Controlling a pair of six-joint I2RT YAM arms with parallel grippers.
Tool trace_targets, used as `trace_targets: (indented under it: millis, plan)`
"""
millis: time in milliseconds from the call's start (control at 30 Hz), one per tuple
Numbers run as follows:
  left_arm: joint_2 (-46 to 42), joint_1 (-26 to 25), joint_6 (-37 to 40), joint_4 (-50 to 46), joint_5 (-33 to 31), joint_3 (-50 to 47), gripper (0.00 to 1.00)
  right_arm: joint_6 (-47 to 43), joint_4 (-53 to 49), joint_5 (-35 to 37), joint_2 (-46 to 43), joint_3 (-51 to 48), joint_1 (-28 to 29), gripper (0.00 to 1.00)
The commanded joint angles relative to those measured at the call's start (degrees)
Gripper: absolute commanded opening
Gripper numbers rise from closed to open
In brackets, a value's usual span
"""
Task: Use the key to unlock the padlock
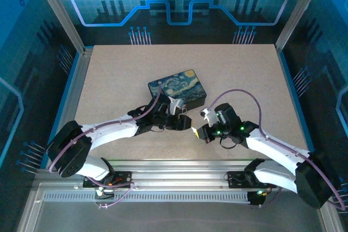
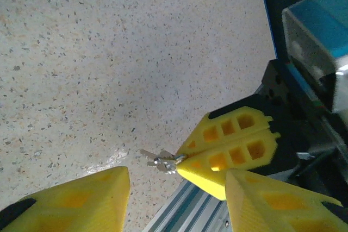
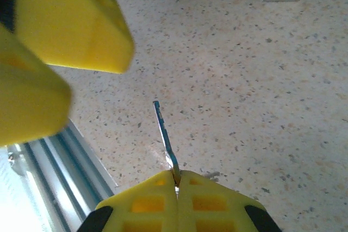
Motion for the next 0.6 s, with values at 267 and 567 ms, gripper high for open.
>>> trace_targets:
  millis: [267,567]
  plan:
    - [0.9,0.3,3.0,3.6,3.5,-1.4,0.42,-1.7,0.5,-7.9,2.8,4.4,-0.9,0.03]
    - [-0.1,0.8,3.3,3.6,3.9,-3.0,0.37,0.0,3.7,-11.9,5.0,4.4,-3.1,0.03]
